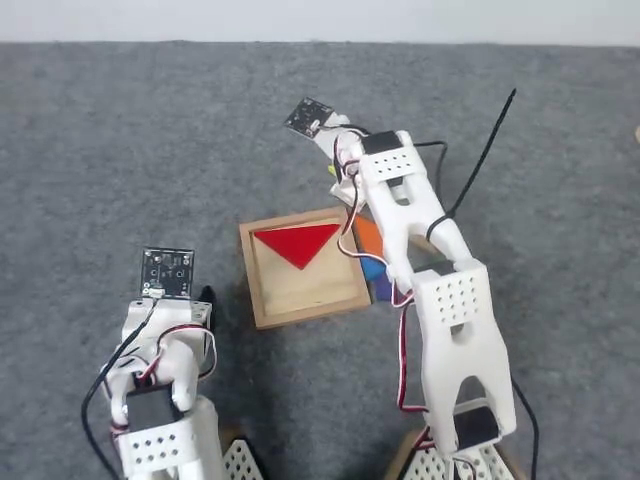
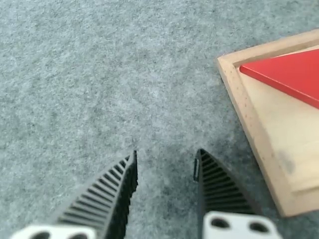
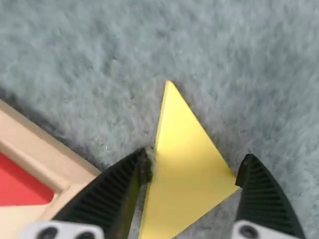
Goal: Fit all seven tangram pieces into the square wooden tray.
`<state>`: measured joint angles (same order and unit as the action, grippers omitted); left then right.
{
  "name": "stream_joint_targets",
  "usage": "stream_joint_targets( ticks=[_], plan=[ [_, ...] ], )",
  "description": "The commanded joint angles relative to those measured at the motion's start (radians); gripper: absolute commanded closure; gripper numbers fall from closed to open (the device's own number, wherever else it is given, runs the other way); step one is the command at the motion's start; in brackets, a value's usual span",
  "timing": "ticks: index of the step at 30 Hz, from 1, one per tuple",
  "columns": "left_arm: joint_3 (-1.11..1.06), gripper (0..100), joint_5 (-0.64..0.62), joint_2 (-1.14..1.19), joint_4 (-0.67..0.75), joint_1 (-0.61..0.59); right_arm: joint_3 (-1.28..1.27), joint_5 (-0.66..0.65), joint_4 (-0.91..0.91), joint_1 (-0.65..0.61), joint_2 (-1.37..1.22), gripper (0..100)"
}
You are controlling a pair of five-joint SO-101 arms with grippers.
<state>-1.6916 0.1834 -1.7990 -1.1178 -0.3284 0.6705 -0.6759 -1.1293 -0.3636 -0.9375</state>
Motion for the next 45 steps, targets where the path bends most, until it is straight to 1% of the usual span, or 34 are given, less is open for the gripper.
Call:
stream_joint_targets(
  ticks=[1,5,12,15,19,28,31,33,36,40,45],
  plan=[
    [0.008,81,-0.009,-0.012,0.023,0.002,0.032,-0.002,-0.114,0.042,-0.008,71.9],
    [0.008,81,-0.009,-0.012,0.023,0.002,0.112,0.077,-0.26,0.085,-0.018,76.9],
    [0.008,81,-0.009,-0.012,0.023,0.002,0.189,0.153,-0.478,0.153,-0.01,77.5],
    [0.008,81,-0.009,-0.012,0.023,0.002,0.229,0.172,-0.55,0.182,-0.008,77.5],
    [0.008,81,-0.009,-0.012,0.023,0.002,0.293,0.166,-0.661,0.205,-0.007,77.5],
    [0.008,81,-0.009,-0.012,0.023,0.002,0.299,0.175,-0.671,0.3,-0.004,77.5],
    [0.008,81,-0.009,-0.012,0.023,0.002,0.25,0.21,-0.671,0.3,0.035,77.2],
    [0.008,81,-0.009,-0.012,0.023,0.002,0.176,0.204,-0.667,0.286,0.077,77.1],
    [0.008,81,-0.009,-0.012,0.023,0.002,0.118,0.175,-0.659,0.274,0.104,73.8],
    [0.008,81,-0.009,-0.012,0.023,0.002,0.118,0.167,-0.593,0.278,0.105,69.7],
    [0.008,81,-0.009,-0.012,0.023,0.002,0.118,0.164,-0.489,0.277,0.105,67.9]
  ],
)
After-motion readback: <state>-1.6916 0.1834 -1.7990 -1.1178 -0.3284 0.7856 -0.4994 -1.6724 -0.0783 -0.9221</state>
